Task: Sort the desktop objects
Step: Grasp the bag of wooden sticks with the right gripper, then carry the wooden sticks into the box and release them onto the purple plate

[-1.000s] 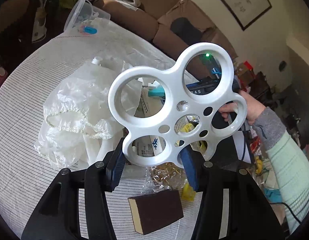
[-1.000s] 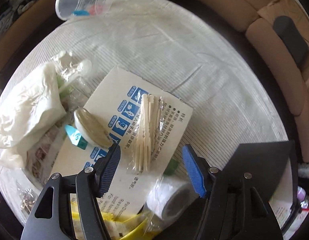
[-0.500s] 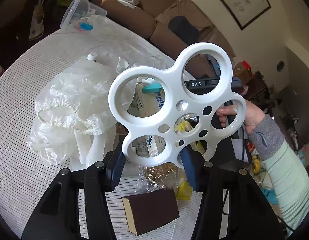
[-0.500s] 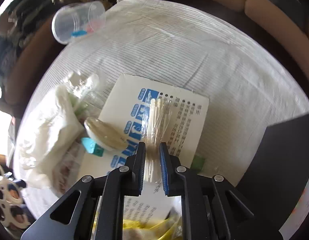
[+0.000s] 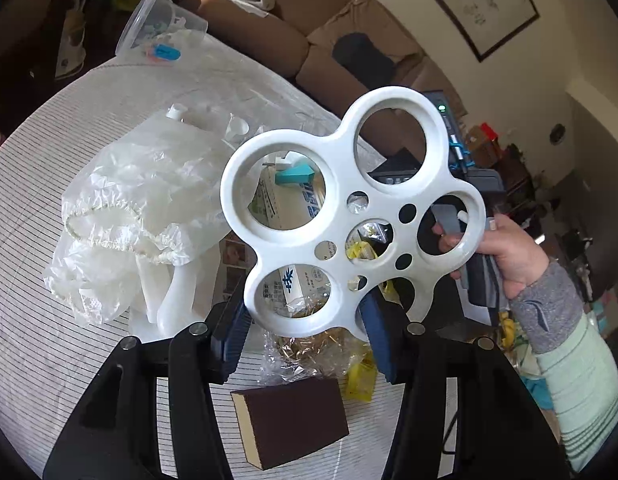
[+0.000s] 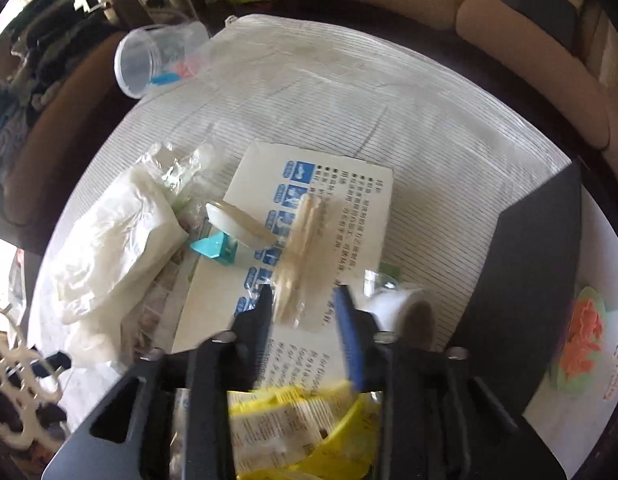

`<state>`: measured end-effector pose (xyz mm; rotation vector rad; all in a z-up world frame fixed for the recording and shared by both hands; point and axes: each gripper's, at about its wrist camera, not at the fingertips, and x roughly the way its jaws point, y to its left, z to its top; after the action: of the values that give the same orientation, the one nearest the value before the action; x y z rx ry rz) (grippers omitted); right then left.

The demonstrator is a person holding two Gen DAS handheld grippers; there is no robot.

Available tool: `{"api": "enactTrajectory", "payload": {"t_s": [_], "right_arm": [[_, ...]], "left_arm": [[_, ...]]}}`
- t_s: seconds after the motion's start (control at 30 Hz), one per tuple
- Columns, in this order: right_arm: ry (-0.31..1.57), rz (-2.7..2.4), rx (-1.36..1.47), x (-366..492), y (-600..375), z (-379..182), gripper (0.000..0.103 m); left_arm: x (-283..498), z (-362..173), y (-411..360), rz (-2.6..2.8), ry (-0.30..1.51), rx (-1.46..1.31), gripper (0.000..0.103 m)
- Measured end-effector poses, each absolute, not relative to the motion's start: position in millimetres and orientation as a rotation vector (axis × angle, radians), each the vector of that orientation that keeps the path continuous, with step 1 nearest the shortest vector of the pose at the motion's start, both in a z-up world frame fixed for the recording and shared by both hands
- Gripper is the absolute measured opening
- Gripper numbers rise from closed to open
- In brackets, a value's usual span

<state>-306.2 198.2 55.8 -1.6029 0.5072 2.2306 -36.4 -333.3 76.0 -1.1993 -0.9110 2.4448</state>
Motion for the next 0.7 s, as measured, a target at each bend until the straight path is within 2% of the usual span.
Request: {"api": "enactTrajectory", "payload": {"t_s": [0.13, 0.27, 0.3, 0.37, 0.47, 0.7], "right_arm": [[0.431, 2.149, -1.658, -326.2, 191.8, 26.0, 0.043], [0.489, 2.138, -1.649, -325.1, 194.5, 17.6, 0.042], [0.485, 2.146, -1.652, -324.5, 193.6, 17.1, 0.041], [0.485, 2.174, -1.662, -325.0, 189.5, 17.6, 0.018], [0.504, 2.198, -1.663, -323.5, 184.2, 21.5, 0.013], [0.681, 2.261, -1.519, -293.4, 193.0, 55.5, 0.012]], "left_arm": [[-35.6, 77.3, -341.2, 2.448, -0.940, -1.186, 0.049], [-35.9, 77.4, -346.6, 2.442, -0.954, -1.177, 0.049], [-36.0, 77.6, -346.8, 2.440, -0.952, -1.176, 0.049], [-36.2, 77.5, -347.0, 2.435, -0.953, -1.174, 0.049], [-35.8, 77.7, -348.0, 2.429, -0.956, -1.172, 0.049], [-34.4, 79.8, -355.2, 2.418, -0.998, -1.141, 0.049]]}}
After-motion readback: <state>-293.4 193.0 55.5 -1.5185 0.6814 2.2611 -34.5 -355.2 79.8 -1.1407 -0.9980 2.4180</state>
